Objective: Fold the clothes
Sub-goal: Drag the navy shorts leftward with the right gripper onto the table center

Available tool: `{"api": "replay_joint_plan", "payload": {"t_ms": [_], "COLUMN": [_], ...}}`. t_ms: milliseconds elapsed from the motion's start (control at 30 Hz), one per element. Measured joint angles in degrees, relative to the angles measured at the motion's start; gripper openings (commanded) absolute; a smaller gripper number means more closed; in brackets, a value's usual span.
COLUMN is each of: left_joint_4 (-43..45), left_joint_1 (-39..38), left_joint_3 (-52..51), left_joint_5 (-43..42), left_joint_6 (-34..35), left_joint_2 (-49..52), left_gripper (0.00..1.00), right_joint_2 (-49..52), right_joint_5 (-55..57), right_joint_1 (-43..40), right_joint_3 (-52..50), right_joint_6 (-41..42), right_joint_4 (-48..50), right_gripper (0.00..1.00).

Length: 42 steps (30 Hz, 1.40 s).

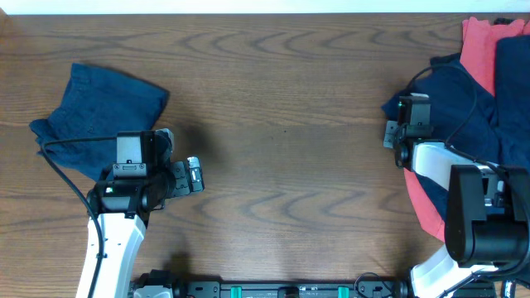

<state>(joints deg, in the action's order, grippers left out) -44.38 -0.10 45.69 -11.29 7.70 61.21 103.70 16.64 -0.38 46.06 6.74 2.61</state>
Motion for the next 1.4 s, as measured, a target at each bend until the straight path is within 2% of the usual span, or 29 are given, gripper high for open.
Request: {"api": "replay_joint_plan", "payload": {"t_ms": [167, 267, 433, 600, 767, 933, 967, 1033, 1133, 1200, 1400], "left_joint_4": [0.1, 0.3, 0.3, 0.5, 1.1, 1.7, 1.7, 1.7, 1.8, 2.1, 2.5], "left_joint_1": [0.0, 0.0, 0.0, 0.0, 0.0, 0.0, 0.0, 0.0, 0.0, 0.0, -0.8], "left_joint_3": [0.0, 0.0, 0.0, 0.0, 0.0, 0.0, 0.0, 0.0, 0.0, 0.0, 0.0], "left_joint_5": [0.0, 0.0, 0.0, 0.0, -0.2, -0.2, -0.2, -0.7, -3.4, -6.4, -14.2], "left_joint_6": [0.0, 0.0, 0.0, 0.0, 0.0, 0.0, 0.0, 0.0, 0.2, 0.5, 4.6], "left_joint_2": [0.0, 0.0, 0.0, 0.0, 0.0, 0.1, 0.1, 0.1, 0.1, 0.2, 2.4], "left_gripper": [0.98, 0.98, 0.98, 0.98, 0.98, 0.98, 0.98, 0.98, 0.98, 0.98, 0.98], "right_joint_2": [-5.2, -13.4, -27.9, -34.1, -30.9, -24.1, -23.4, -22.9, -23.9, -25.5, -35.7], "right_joint_5": [-2.4, -6.2, -12.5, -15.5, -15.5, -15.4, -15.2, -13.6, -8.3, -4.2, 7.8], "right_joint_1": [-0.1, 1.5, 10.0, 23.2, 32.7, 35.5, 35.7, 35.5, 34.6, 33.6, 25.8], "right_joint_3": [-0.3, -0.3, -0.3, -0.3, -0.3, -0.3, -0.3, -0.3, -0.2, -0.3, -0.3], "right_joint_6": [-0.3, -1.0, -1.2, 0.7, 3.7, 6.2, 6.4, 6.7, 6.8, 7.3, 9.5], "right_joint_4": [-4.9, -8.6, -12.6, -7.0, 4.2, 12.9, 12.6, 10.0, 3.3, -1.9, -20.0], "right_gripper": [0.01, 0.01, 0.01, 0.01, 0.01, 0.36, 0.43, 0.48, 0.64, 0.70, 0.73]}}
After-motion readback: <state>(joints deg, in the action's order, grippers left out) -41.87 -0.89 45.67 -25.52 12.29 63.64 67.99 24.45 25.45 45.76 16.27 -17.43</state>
